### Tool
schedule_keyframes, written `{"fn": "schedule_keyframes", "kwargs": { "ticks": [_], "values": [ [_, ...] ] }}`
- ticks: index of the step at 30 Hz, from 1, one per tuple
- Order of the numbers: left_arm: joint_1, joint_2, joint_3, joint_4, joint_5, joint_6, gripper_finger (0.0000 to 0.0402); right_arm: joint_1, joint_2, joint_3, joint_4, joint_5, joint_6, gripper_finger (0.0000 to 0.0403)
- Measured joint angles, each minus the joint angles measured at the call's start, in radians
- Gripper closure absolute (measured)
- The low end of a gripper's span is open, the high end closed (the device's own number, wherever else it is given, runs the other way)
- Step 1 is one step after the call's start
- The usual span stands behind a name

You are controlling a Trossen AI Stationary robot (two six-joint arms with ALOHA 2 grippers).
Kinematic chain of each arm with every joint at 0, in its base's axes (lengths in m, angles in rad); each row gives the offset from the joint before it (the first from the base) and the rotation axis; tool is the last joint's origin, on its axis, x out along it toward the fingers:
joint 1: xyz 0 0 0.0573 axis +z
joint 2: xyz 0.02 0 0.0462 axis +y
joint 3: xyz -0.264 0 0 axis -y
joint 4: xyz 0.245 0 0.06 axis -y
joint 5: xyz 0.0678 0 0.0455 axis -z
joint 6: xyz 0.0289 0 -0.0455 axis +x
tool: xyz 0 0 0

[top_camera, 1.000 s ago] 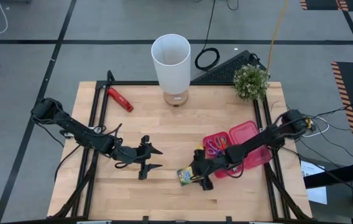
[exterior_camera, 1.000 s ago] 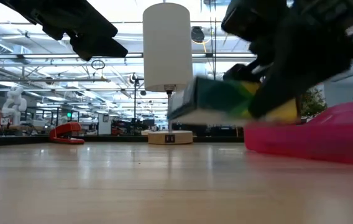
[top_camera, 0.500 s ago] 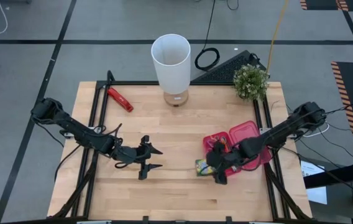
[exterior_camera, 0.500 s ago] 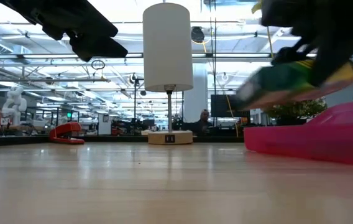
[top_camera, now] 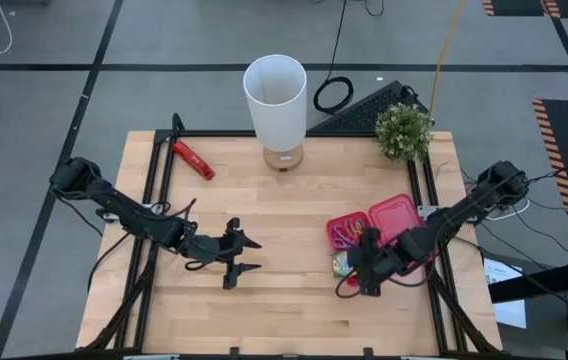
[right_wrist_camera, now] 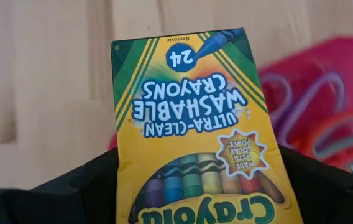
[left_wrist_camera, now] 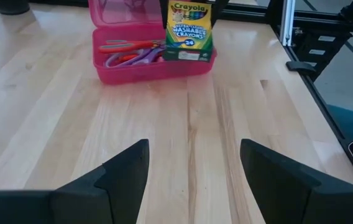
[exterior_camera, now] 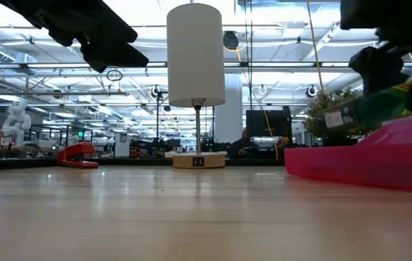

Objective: Pack school essentials
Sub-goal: Put the crayon box into the pink supply box

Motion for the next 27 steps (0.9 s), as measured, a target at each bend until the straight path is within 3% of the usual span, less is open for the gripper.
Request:
{"fn": "schedule_keyframes", "kwargs": {
  "ticks": [17, 27],
  "values": [
    [0.000, 0.000, 0.000, 0.000, 0.000, 0.000, 0.0147, 0.051, -0.016, 0.001, -0.165, 0.066, 0.096, 0.0074],
    [-0.001, 0.000, 0.000, 0.001, 0.000, -0.002, 0.0147, 0.058, -0.016, -0.075, -0.152, 0.061, 0.096, 0.0074]
  ]
}}
